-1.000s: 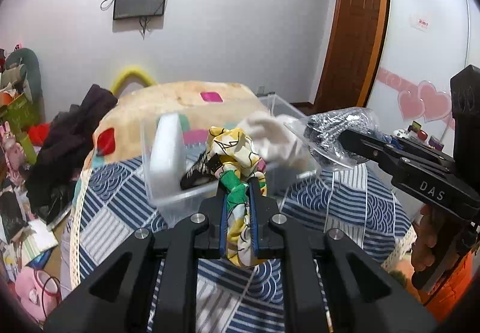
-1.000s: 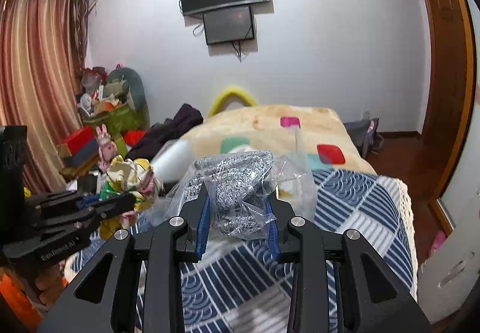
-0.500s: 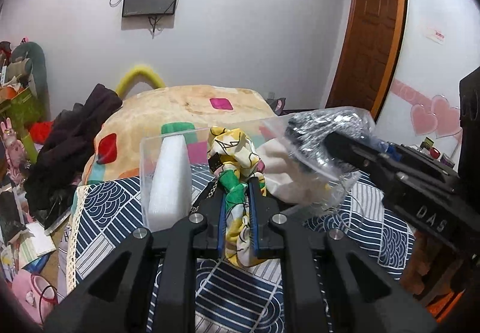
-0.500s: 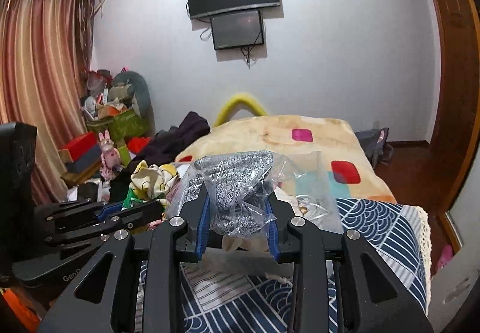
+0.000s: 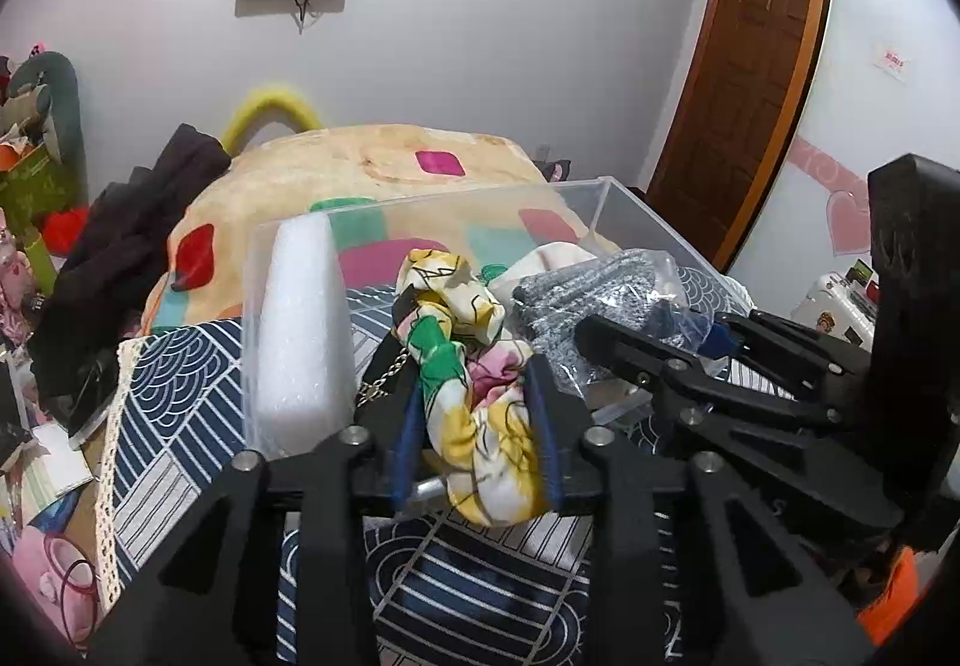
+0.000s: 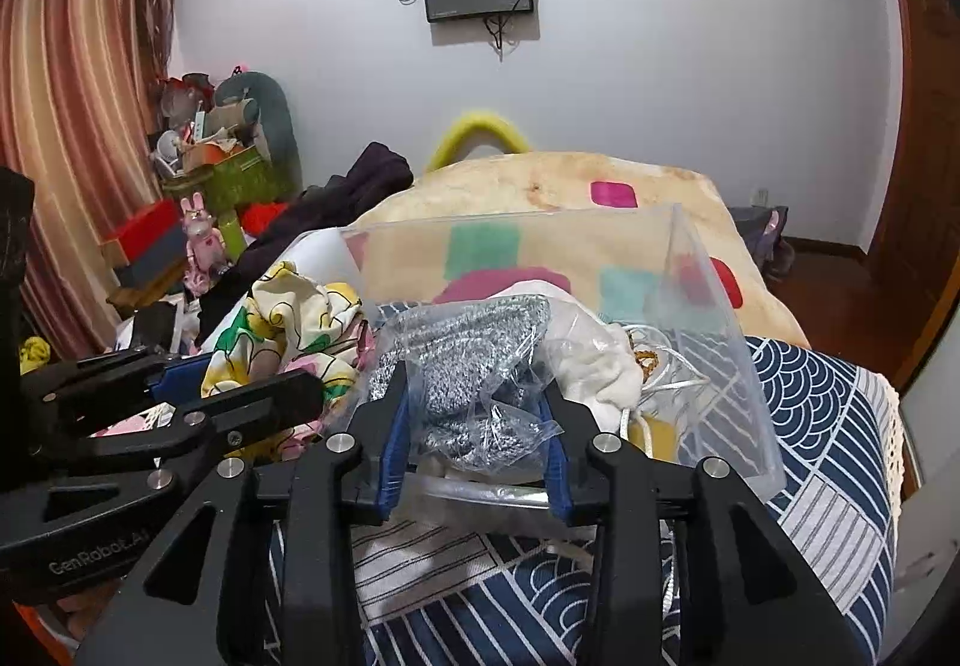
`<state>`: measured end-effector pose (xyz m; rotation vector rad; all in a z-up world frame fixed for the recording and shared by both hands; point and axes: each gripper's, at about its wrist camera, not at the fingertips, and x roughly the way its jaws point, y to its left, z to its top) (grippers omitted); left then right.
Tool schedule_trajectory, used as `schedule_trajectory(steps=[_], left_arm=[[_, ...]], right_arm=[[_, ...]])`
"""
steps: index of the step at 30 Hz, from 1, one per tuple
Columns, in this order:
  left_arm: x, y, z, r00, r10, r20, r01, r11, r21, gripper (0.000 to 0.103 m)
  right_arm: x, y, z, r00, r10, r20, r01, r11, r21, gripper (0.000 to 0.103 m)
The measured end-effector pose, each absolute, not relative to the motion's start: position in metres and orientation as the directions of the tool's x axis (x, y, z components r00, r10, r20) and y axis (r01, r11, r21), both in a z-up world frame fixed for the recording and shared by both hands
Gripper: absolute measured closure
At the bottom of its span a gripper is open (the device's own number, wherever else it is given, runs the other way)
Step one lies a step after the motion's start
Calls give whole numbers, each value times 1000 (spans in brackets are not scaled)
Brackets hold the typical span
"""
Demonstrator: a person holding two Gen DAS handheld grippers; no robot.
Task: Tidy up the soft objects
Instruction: 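Place the scrunchie and silver bag into the clear box and release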
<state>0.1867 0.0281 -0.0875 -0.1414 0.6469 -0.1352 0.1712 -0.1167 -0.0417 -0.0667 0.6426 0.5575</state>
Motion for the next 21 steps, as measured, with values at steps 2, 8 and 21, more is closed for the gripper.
schedule_trajectory(steps=[2,8,21], left_arm=[[180,27,-85,798,-158,-582,79,984,-159,70],[155,27,-72,837,-135,-530,73,988,-137,62],[73,17,-11,948,-105,-299,84,993,-82,40]], right_arm=[[169,-121,-37,661,475,-581,-511,852,116,59],[151,-143,-17,702,481,-525,-487,862,139,38],[85,-167,40,815,492,-306,-486,868,100,25]])
